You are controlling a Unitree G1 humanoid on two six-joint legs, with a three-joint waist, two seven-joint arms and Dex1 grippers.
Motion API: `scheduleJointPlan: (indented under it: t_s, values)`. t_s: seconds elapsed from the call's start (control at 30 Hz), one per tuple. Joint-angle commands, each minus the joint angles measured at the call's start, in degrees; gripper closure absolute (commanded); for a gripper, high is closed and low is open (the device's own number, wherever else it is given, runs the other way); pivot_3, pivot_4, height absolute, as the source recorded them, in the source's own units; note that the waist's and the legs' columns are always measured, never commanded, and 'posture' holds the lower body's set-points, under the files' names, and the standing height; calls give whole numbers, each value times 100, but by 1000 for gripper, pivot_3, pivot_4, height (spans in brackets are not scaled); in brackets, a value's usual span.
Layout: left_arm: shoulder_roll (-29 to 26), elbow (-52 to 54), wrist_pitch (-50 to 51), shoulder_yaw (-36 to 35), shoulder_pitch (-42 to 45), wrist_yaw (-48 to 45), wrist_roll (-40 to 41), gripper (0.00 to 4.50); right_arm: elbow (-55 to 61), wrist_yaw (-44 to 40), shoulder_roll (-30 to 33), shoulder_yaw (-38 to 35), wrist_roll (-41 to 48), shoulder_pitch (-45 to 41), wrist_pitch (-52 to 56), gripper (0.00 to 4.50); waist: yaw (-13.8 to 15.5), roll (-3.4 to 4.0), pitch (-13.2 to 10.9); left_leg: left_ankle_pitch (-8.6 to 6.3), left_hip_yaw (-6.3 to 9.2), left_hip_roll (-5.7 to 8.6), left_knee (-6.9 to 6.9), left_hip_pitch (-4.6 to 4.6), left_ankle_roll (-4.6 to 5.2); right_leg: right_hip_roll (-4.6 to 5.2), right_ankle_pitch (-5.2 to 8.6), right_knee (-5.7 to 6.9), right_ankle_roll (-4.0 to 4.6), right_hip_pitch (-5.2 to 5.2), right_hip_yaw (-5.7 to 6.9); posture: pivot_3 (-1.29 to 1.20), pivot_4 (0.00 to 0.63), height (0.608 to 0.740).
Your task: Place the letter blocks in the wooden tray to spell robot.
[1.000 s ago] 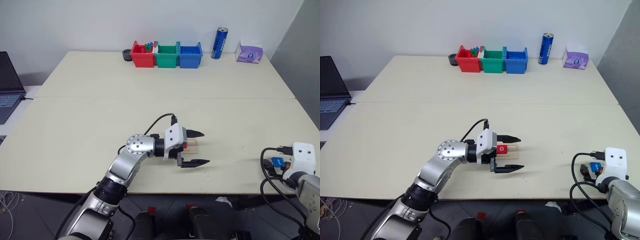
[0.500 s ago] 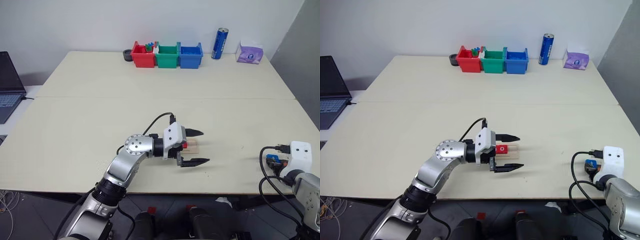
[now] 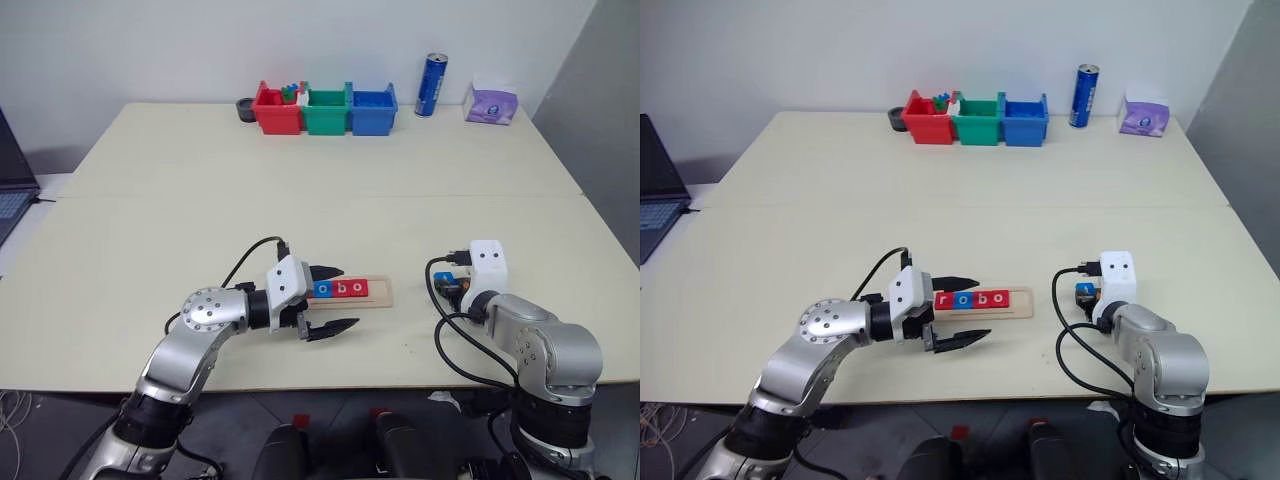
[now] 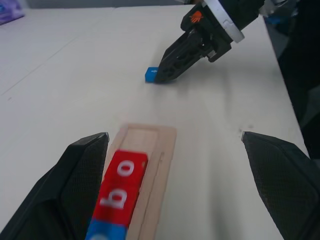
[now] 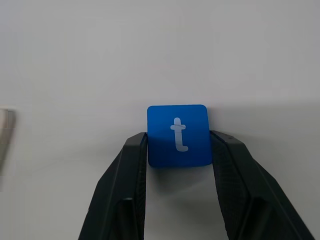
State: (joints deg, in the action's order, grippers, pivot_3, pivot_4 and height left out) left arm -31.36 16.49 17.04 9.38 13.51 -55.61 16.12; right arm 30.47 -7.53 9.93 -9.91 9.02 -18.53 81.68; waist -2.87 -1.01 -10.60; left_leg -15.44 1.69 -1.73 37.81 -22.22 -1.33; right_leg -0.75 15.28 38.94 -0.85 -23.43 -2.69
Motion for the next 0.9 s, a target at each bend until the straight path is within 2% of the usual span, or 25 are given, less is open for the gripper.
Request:
scheduleJointPlan:
  t_s: [0.03,0.2,0.4,0.43,0.5,0.67,0.77,0.9]
  values:
    - [-67,504,110,-227,-161,203,149,0,277,-16,-88,122,126,44,435,3028,22,0,0,0,-1,1,1,-3,0,5,1,-1,-1,-1,1,0,150,740]
    - [-70,611,240,-262,-169,348,194,0,572,-39,-410,401,224,47,984,3028,48,-2,1,0,-7,7,4,0,0,2,-1,-1,-4,-1,9,0,150,740]
    - [-81,527,208,-253,-108,365,202,0,611,-79,-500,446,280,6,1082,3028,-12,-2,1,0,2,0,-2,5,0,-9,2,3,1,-2,7,0,150,740]
    - [-78,510,203,-242,-84,367,200,0,599,-89,-509,433,300,9,1082,2293,-12,-2,1,0,2,0,-2,5,0,-9,2,2,1,-2,8,0,150,740]
    - [-68,506,218,-214,-35,371,201,0,634,-137,-511,394,343,15,1082,1743,-14,-4,3,0,2,1,-2,5,0,-9,2,2,1,-2,9,0,150,740]
    - [-72,472,212,-189,17,349,206,0,875,-437,-202,299,533,-136,890,26,-19,-5,2,0,-3,4,-1,5,0,-7,2,2,1,-2,11,0,150,740]
    - [-89,412,160,-184,41,297,199,0,964,-1686,1585,634,832,-289,-334,26,-14,12,-12,0,-9,9,0,-4,0,-4,1,1,0,-9,12,0,150,740]
    - [-93,297,91,-154,115,248,179,0,253,-3132,2930,849,999,-289,-2214,26,1,-3,-13,-1,-18,23,4,-20,2,9,-1,-17,-10,-15,16,0,150,740]
